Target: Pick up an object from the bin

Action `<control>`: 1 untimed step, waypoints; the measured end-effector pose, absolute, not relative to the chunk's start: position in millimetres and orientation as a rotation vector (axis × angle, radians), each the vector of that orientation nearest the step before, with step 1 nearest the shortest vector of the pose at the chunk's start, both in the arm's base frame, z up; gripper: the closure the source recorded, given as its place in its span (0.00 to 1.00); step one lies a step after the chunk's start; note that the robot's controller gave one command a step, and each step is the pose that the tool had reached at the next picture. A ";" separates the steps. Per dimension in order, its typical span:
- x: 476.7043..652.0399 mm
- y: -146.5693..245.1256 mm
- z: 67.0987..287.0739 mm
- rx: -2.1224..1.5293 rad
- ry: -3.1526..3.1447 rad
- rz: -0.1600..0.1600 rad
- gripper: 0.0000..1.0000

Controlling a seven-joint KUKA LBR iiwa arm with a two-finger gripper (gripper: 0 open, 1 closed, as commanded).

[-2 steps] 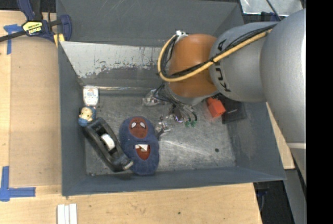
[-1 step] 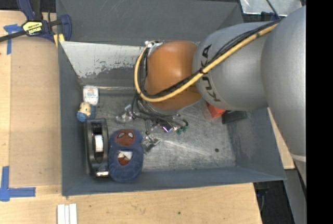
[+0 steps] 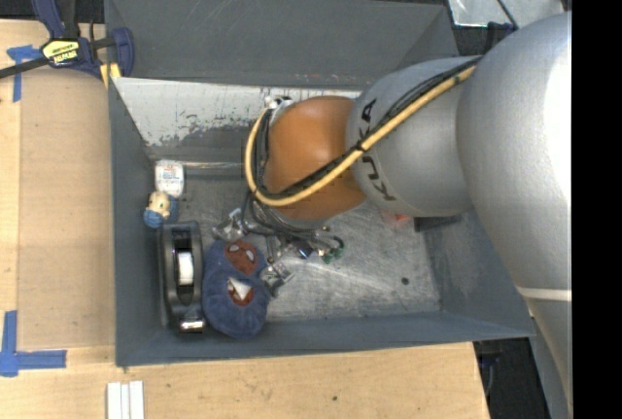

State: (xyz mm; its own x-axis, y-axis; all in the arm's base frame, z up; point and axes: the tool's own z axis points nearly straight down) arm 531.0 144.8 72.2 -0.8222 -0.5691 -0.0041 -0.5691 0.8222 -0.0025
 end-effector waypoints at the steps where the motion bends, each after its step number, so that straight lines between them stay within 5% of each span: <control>1: 533.0 145.8 75.3 -0.933 2.987 -0.001 1.00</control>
Offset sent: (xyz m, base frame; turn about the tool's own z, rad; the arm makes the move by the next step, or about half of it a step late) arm 0.0000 0.0000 0.0000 0.0000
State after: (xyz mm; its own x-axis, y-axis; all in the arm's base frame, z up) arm 533.0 145.8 75.3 -0.8221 -0.5693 -0.0116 -0.5693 0.8221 -0.0044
